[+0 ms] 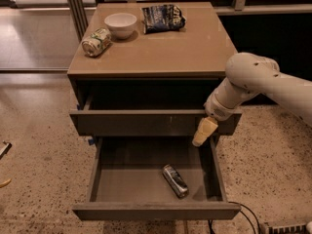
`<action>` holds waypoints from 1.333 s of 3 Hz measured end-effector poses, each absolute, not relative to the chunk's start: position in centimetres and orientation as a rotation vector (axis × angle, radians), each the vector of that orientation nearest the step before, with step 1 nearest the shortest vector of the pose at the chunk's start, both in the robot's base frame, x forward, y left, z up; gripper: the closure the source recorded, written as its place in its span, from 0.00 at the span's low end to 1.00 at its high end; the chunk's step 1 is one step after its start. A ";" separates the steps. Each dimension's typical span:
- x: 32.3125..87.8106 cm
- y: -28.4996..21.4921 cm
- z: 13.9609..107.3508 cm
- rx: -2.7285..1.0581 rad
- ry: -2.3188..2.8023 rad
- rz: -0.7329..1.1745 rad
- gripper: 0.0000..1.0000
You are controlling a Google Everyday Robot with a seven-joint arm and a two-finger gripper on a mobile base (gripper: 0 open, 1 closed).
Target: Open top drawer
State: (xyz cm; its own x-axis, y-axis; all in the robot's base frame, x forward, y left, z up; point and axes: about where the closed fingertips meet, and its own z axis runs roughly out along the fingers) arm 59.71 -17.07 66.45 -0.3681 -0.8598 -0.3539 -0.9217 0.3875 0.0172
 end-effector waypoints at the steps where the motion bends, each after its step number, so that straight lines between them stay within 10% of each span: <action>1: 56.7 -18.0 65.6 -1.610 2.385 0.344 0.08; 4: 53.8 -19.1 66.0 -1.640 2.407 0.363 0.78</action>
Offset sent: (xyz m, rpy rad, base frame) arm -0.0761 -0.0276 -0.0125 -0.0303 0.1146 0.0544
